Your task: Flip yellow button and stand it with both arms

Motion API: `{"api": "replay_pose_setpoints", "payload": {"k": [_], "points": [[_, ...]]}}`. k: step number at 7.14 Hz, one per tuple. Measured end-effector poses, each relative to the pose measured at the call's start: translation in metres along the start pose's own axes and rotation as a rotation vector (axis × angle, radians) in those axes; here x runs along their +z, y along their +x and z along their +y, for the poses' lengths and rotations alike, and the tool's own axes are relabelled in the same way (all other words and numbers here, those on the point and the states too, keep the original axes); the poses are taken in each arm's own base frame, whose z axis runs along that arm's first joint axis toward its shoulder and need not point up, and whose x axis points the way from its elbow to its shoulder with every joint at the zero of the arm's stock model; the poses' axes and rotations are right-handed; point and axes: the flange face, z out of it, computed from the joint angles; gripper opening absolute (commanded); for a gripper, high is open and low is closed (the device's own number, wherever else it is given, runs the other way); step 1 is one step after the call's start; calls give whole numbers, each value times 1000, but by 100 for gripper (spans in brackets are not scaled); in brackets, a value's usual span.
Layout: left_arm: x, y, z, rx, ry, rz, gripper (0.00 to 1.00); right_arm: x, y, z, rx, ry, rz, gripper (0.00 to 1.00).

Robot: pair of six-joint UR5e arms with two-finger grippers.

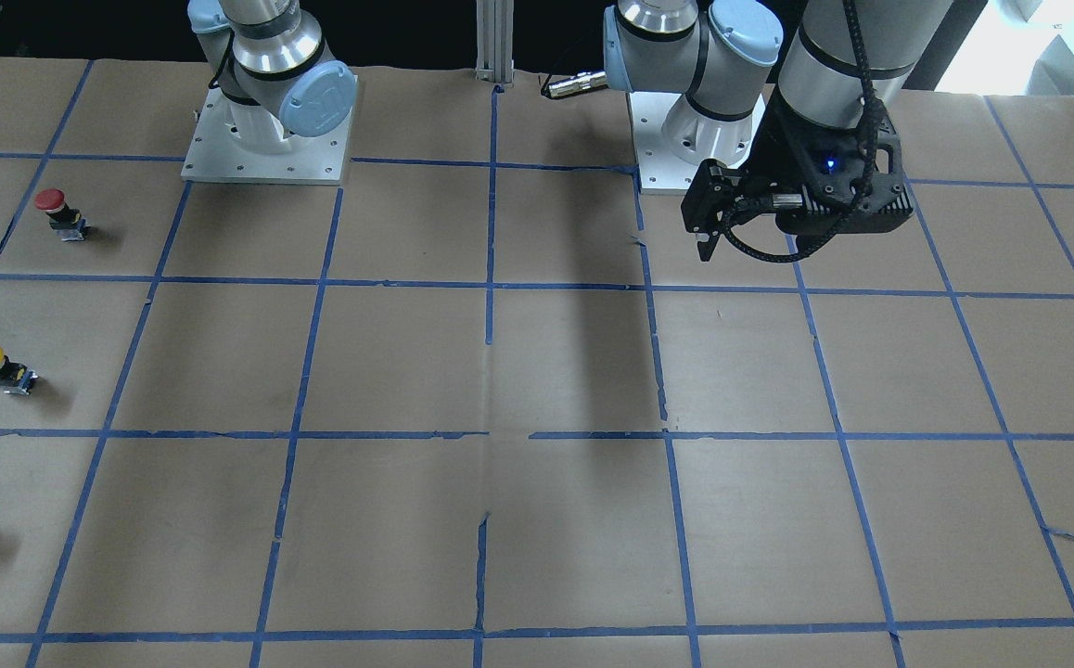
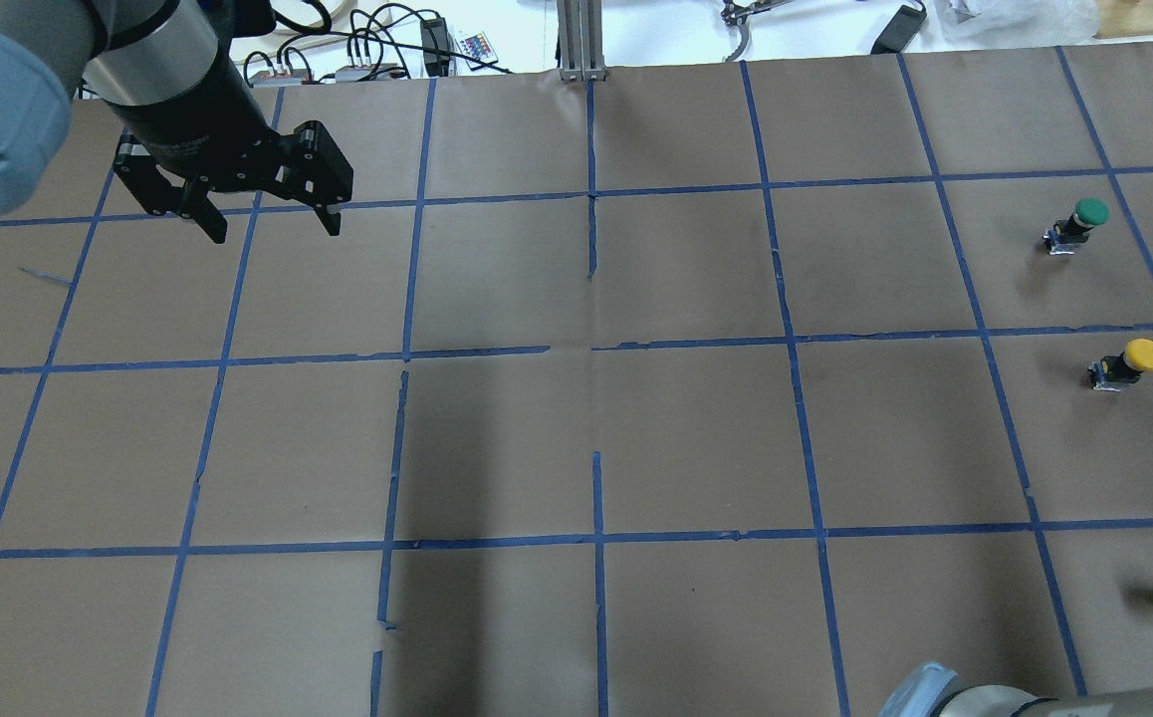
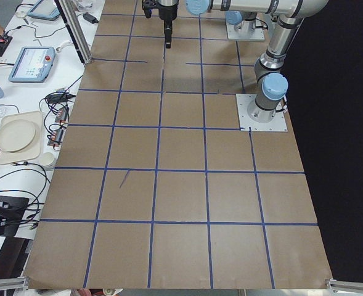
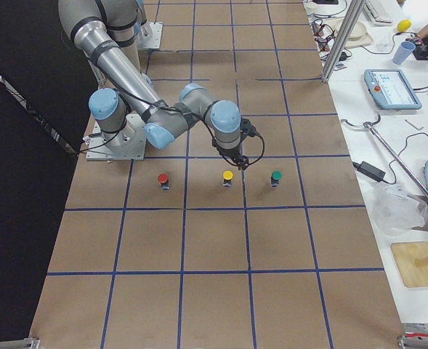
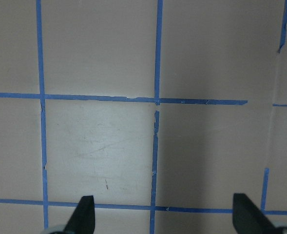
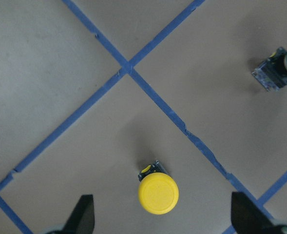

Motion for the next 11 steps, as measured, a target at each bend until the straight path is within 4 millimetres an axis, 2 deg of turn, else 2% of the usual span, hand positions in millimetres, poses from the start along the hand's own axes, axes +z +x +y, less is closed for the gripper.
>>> {"api": "replay_pose_setpoints", "payload": {"k": [1, 3, 6, 8, 9, 11], "points": [[-1, 0, 1, 0, 3, 2, 100, -22, -28, -16, 200, -6, -15, 100], [-5, -1, 1, 37, 10, 2, 100, -49, -93, -69, 537, -34, -14, 100], [-11, -2, -3, 60, 22, -3, 100, -63, -196, -143, 875, -90, 30, 100], [-13, -3, -4, 75, 27, -10, 100, -73, -261, -185, 929, -141, 77, 100], [-14, -3, -4, 78, 28, -12, 100, -86, -284, -196, 923, -166, 88, 100], [-13, -3, -4, 79, 26, -14, 100, -118, -302, -205, 915, -204, 88, 100]]}}
